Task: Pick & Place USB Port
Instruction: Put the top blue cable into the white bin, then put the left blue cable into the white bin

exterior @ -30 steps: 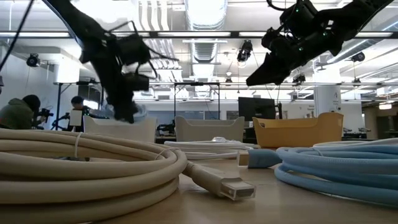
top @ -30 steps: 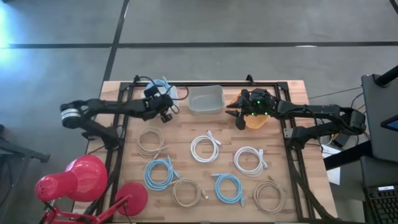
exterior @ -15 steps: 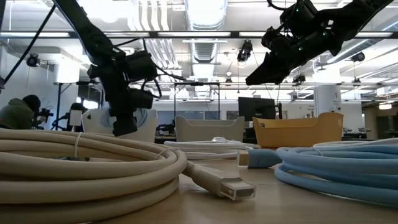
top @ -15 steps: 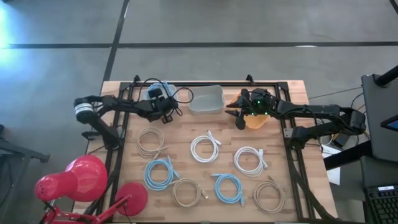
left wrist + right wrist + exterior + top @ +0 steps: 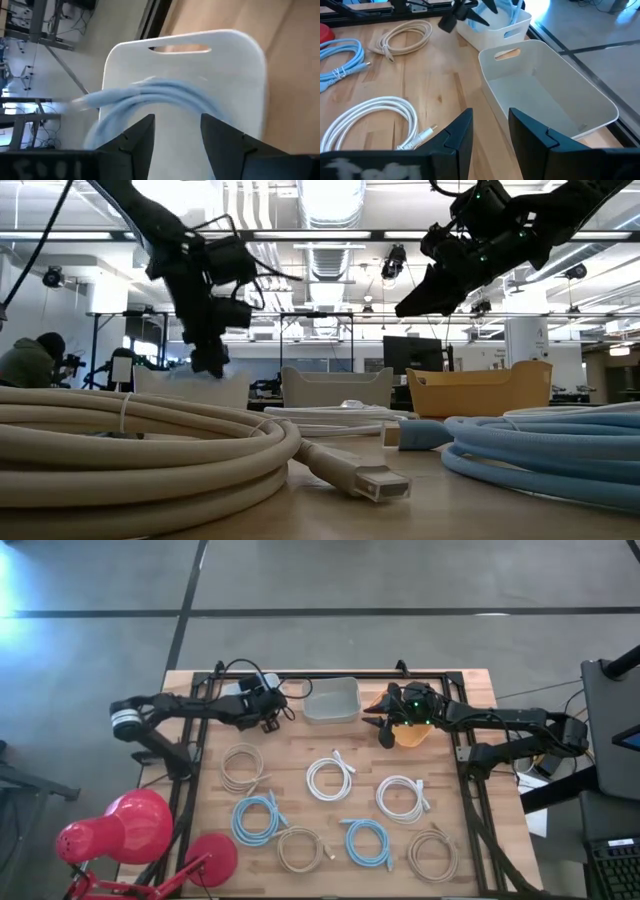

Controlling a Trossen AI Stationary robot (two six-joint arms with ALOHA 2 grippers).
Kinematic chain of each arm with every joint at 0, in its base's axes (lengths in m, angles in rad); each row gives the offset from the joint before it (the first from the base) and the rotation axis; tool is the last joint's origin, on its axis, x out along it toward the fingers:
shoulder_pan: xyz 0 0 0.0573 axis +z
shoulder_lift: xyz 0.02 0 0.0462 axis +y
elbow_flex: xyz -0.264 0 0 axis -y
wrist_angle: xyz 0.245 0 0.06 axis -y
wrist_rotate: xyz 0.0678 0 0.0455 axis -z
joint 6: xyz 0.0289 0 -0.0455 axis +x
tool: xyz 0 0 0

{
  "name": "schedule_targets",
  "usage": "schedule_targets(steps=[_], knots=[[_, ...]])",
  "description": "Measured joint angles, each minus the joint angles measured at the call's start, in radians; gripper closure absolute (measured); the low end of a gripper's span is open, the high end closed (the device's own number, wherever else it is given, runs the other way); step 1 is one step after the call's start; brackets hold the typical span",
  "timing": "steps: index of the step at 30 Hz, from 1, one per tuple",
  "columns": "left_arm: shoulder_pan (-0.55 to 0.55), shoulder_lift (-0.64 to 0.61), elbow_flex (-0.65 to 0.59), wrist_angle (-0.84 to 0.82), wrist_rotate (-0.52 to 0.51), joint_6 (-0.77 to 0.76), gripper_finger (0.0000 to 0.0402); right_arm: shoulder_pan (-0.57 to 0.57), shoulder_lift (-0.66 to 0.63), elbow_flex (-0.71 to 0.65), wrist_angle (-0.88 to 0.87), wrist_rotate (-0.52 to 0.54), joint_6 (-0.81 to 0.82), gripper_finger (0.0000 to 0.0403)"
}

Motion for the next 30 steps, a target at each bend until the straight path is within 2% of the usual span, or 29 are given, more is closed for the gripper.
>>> schedule_targets(steps=[5,8,15,18,25,30], knots=[[-0.074,-0.081,0.033,-0.064,0.010,-0.040,0.0225,0.001,0.000,0.000,-0.005,0.000,0.020,0.0284],[-0.139,-0.138,0.044,-0.094,0.062,-0.065,0.0225,0.002,0.000,0.000,-0.006,0.000,0.024,0.0284],[-0.306,-0.248,0.044,-0.105,0.397,-0.238,0.0225,0.002,0.000,0.000,-0.006,-0.001,0.067,0.0284],[-0.388,-0.255,0.043,-0.131,0.490,-0.331,0.0225,0.002,0.000,0.000,-0.007,-0.001,0.068,0.0284],[-0.598,-0.209,0.041,-0.280,0.508,-0.488,0.0225,0.002,0.000,-0.005,-0.013,-0.001,0.073,0.0284],[-0.709,-0.168,0.040,-0.306,0.520,-0.628,0.0225,0.002,0.000,-0.011,-0.013,-0.001,0.072,0.0284]])
